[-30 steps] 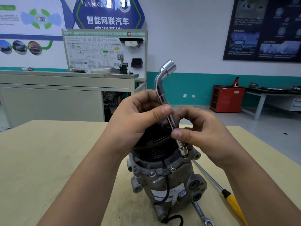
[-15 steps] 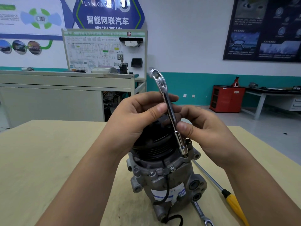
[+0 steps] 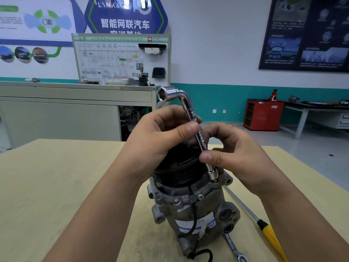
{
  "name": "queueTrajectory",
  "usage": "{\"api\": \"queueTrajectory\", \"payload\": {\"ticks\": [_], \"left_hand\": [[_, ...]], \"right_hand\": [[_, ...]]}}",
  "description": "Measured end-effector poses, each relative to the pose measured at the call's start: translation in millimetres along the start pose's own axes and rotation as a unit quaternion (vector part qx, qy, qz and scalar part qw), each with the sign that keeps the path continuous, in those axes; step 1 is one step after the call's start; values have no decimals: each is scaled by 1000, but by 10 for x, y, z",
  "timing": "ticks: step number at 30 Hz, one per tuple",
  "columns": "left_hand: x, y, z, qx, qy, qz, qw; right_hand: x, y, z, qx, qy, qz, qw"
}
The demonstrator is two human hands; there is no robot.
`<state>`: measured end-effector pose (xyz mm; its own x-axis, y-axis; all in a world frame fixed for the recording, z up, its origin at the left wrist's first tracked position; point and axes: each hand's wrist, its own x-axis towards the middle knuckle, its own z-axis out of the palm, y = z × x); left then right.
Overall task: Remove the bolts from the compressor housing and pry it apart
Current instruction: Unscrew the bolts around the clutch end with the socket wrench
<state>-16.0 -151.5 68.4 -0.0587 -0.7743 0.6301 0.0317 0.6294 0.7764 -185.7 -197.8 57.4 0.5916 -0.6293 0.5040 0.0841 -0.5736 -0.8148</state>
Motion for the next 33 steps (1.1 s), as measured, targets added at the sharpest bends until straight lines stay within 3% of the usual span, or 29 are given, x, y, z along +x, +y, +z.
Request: {"api": "queueTrajectory", "payload": {"ticks": [9,23,33], "left_hand": [[9,1,12,8,20,-4,1000],[-7,16,-17,-28,-45,0,999],[3,2,-4,-30,-11,2,999]], "right_hand": [[4,-20,16,-18,14,-8,1000],[11,-13,18,24,0,-26,999],[19,6,0,1,0,-29,1000]]}}
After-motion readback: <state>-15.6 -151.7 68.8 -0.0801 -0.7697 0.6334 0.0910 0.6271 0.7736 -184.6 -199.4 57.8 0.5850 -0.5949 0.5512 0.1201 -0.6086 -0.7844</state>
